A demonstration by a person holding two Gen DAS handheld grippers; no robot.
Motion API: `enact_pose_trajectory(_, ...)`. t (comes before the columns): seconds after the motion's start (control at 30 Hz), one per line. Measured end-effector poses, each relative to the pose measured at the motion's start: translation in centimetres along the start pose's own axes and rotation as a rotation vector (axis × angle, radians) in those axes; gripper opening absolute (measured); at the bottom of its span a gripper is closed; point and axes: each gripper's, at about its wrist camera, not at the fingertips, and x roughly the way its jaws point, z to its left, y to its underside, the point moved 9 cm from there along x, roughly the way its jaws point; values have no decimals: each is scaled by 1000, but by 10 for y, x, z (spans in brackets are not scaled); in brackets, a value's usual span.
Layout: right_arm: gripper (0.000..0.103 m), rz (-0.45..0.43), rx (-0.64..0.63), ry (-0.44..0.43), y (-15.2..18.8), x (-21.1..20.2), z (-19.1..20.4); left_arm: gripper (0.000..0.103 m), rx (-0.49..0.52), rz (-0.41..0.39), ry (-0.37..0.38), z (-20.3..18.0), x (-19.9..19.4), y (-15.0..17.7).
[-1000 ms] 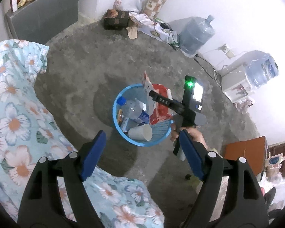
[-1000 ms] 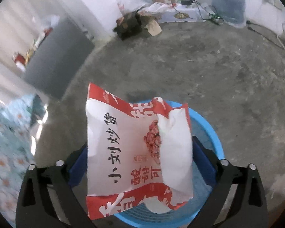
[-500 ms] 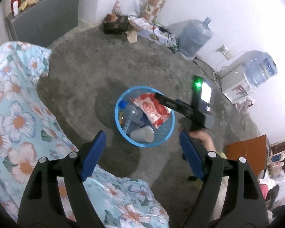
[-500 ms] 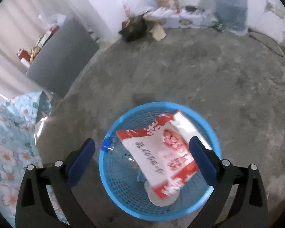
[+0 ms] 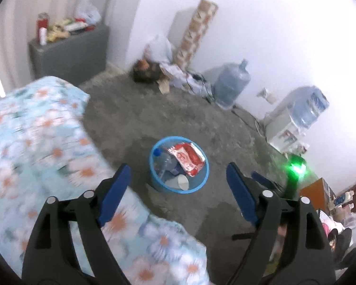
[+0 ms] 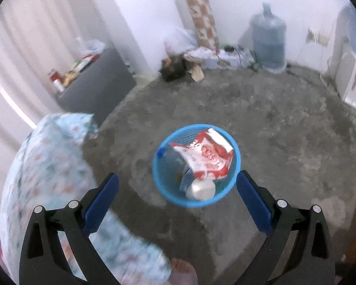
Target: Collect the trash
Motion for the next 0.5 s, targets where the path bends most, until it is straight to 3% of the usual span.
enact_pose_trajectory(0.1,96,-25,-92,-23,19,-45,40,83,-40,-70,-42,18,-46,20)
enact_pose_trajectory(0.2,96,-54,-209,23,34,-80,79,84,-108,-142,-104,40,-92,45)
enact_pose_trajectory(0.33,96,-94,-384,0,55,-108,145,84,-201,-201,-233,78,-140,86)
enact_pose_trajectory(0.5,96,74,-545,-197,128,-96,227,87,-291,-196,-439,132,-173,153)
